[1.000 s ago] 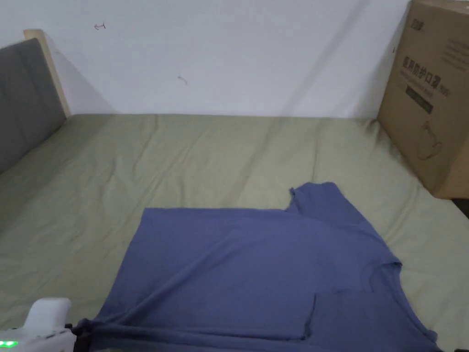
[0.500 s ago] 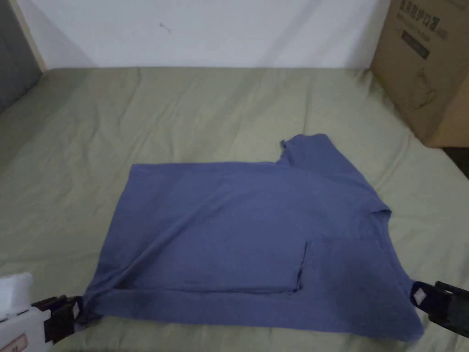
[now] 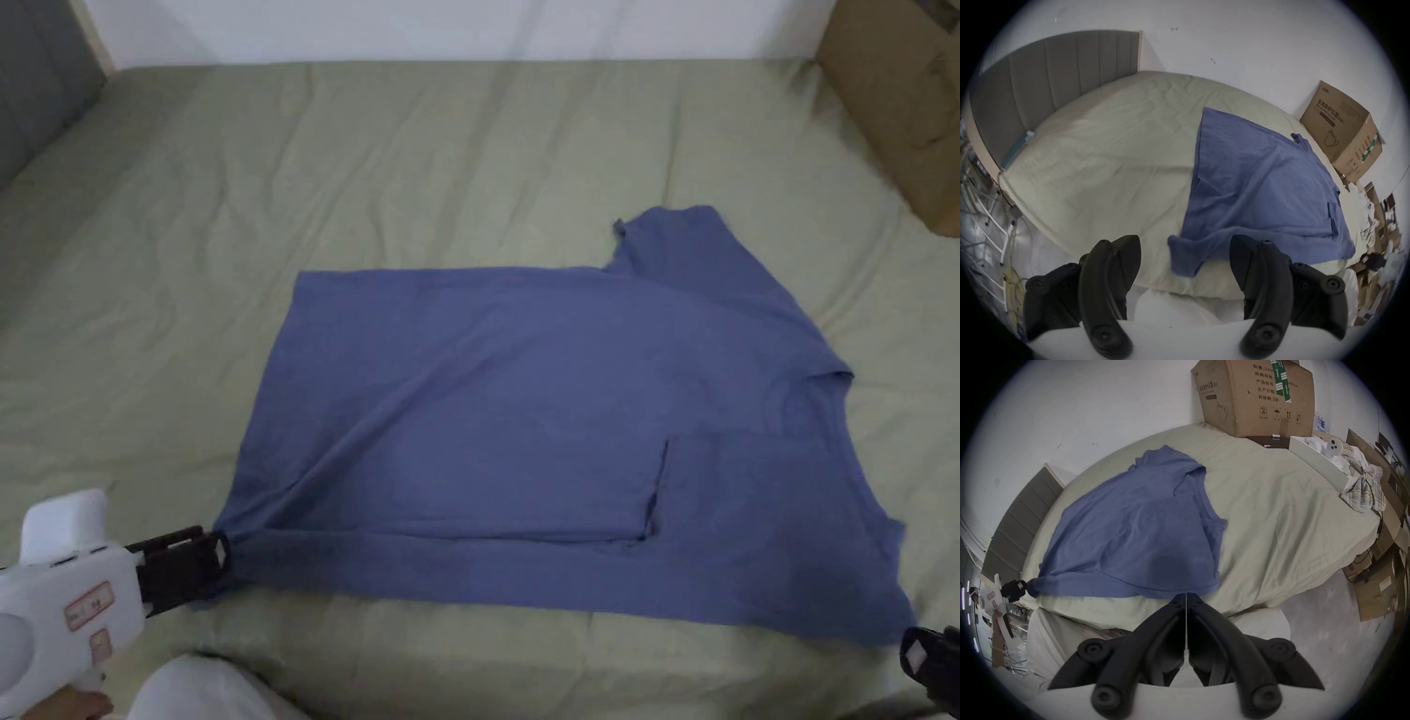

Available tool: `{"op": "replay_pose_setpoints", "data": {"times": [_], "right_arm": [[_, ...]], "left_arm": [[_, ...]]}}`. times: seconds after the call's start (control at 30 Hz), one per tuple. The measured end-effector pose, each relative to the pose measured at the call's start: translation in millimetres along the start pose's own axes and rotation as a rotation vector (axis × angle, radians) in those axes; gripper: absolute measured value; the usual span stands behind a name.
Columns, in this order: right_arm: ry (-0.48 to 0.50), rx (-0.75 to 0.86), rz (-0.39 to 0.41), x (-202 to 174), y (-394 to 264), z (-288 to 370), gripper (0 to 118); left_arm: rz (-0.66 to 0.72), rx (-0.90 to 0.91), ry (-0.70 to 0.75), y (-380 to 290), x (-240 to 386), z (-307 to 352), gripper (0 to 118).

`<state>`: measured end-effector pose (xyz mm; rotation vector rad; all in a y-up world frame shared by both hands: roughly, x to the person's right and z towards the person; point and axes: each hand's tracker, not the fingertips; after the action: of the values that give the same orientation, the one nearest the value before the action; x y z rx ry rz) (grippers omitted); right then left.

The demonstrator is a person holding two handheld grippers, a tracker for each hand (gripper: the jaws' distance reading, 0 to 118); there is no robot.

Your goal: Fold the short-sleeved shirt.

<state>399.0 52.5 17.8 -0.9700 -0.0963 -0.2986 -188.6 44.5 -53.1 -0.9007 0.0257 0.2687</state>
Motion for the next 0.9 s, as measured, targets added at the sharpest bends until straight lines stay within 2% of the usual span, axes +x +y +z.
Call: {"op": "replay_pose_setpoints", "data": {"times": [0.07,0.1,0.13,0.17,0.2,0.23,0.27,0.3,0.33,0.37,0.43,0.5,0.57,0.6,0.63,0.67,0.7,0.73,0.77,0.8,0.83,0.9], "right_arm": [[-0.007,-0.004,0.014,-0.6,-1.7,-2.6,0],[-0.012,-0.008,0.016,-0.3,-1.4,-2.8,0],[-0.009,-0.012,0.018,-0.5,-1.8,-4.1,0],[-0.005,-0.020,0.018,-0.8,-2.0,-5.4,0],[-0.001,-0.028,0.020,-1.6,-1.6,-6.7,3],[-0.003,-0.032,0.025,-2.0,0.1,-7.6,18],[-0.020,-0.027,0.035,-3.0,0.9,-9.4,47],[-0.032,-0.022,0.051,-3.6,3.2,-11.7,86],[-0.052,-0.030,0.068,-4.1,7.3,-15.6,101],[-0.049,-0.034,0.066,-3.0,11.9,-18.2,103],[-0.027,-0.022,0.079,1.3,20.1,-27.8,103],[-0.059,-0.044,0.089,2.7,30.1,-41.6,103],[-0.053,-0.131,0.143,1.8,39.5,-58.6,102],[-0.052,-0.157,0.172,0.7,41.9,-68.9,98],[-0.049,-0.187,0.197,-0.6,43.4,-78.2,85],[-0.068,-0.211,0.208,-1.8,43.3,-84.8,56],[-0.112,-0.224,0.189,-3.4,42.1,-87.6,39],[-0.069,-0.196,0.192,-2.4,43.0,-80.7,39],[-0.072,-0.194,0.202,-2.2,44.7,-76.1,35],[-0.060,-0.169,0.194,-3.1,45.5,-66.7,20],[-0.016,-0.147,0.170,-3.3,47.4,-59.4,15],[-0.019,-0.141,0.156,-3.1,52.8,-49.1,13]], "left_arm": [[-0.032,-0.020,-0.064,1.3,6.5,-8.7,80],[-0.048,-0.040,-0.075,1.2,9.5,-13.7,63],[-0.050,-0.066,-0.062,2.8,13.7,-18.3,20],[-0.048,-0.082,-0.057,4.4,18.0,-19.1,2],[-0.053,-0.077,-0.034,1.9,21.4,-22.7,2],[-0.054,-0.060,-0.042,1.0,24.2,-21.8,2],[-0.071,-0.080,-0.052,4.4,26.0,-20.1,2],[-0.080,-0.080,-0.044,5.4,29.4,-17.2,2],[-0.094,-0.060,-0.035,4.7,31.3,-14.0,2],[-0.095,-0.059,-0.039,5.6,31.4,-12.1,2],[-0.093,-0.061,-0.045,9.9,30.3,-7.5,2],[-0.098,-0.053,-0.048,11.0,33.5,-5.6,2],[-0.105,-0.053,-0.047,12.8,33.9,-5.6,2],[-0.111,-0.051,-0.044,12.3,35.9,-5.9,2],[-0.119,-0.054,-0.040,12.2,38.0,-6.6,2],[-0.122,-0.055,-0.038,12.2,39.2,-7.2,2],[-0.121,-0.059,-0.041,13.3,36.0,-7.3,2],[-0.119,-0.063,-0.042,13.5,37.2,-7.3,2],[-0.120,-0.061,-0.039,13.0,38.1,-6.8,2],[-0.121,-0.061,-0.041,13.0,38.5,-6.5,2],[-0.123,-0.063,-0.038,13.7,35.4,-6.5,2],[-0.122,-0.061,-0.036,15.3,37.2,-6.3,2]]}}
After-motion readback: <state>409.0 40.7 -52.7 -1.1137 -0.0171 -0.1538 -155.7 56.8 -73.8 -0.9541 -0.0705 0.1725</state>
